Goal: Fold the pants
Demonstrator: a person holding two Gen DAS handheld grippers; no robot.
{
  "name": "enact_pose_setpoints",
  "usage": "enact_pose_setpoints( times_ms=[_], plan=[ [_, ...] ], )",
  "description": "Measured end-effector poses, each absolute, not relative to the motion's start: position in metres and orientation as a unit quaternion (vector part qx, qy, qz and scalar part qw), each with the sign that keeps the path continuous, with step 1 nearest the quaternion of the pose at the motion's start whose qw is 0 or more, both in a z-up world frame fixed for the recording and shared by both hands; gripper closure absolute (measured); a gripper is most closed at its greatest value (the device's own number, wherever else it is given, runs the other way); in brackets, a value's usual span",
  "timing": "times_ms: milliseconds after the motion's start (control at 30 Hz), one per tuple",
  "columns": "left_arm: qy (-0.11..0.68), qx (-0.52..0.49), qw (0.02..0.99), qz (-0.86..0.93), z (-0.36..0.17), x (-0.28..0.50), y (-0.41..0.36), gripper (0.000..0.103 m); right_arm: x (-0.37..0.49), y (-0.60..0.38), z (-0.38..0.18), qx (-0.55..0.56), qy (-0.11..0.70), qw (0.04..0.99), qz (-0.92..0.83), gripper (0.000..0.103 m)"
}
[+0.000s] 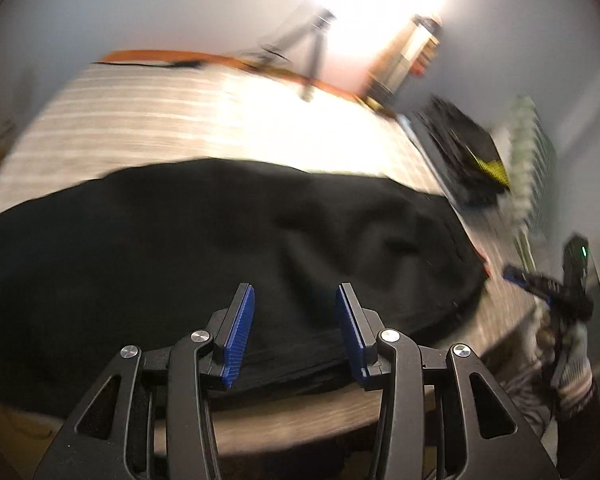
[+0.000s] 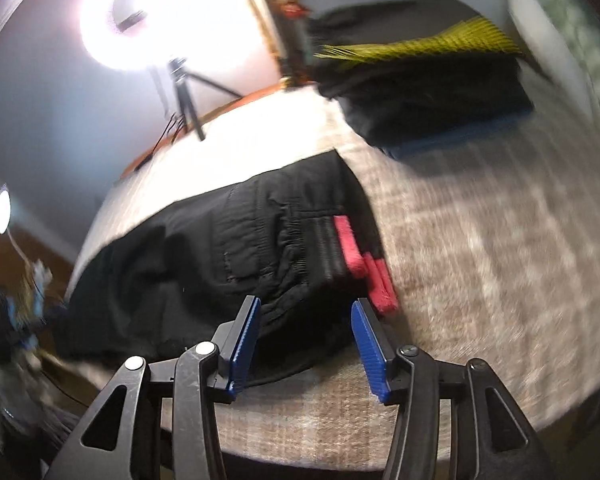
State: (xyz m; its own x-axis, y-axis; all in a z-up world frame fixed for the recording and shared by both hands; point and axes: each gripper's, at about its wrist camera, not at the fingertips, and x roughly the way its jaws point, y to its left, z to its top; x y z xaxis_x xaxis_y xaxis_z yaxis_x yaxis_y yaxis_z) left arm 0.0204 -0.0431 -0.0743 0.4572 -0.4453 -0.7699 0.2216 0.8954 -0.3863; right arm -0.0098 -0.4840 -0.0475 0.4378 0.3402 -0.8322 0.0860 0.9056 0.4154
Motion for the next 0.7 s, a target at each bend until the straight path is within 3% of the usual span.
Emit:
enact_pose_setpoints(
  times_ms=[300, 600, 667, 700],
  plan=[
    [0.534, -0.067, 0.802, -0.26, -0.117, 0.034, -0.115, 0.062, -0.004, -0.496, -0.074, 0.301, 0.529, 0.789, 0.088, 0.052],
    [0.533, -0.063, 0.798, -0.272, -0.116, 0.033, -0.113, 0.062, 0.018, -0.499, -0.1, 0.34, 0.536, 0.769, 0.079, 0.053],
    [0.533, -0.061, 0.799, -0.271, -0.116, 0.032, -0.114, 0.062, 0.023, -0.495, -0.102, 0.337, 0.535, 0.771, 0.078, 0.065],
    [0.534, -0.063, 0.798, -0.271, -0.116, 0.032, -0.113, 0.062, 0.025, -0.493, -0.101, 0.328, 0.533, 0.776, 0.073, 0.077]
  ],
)
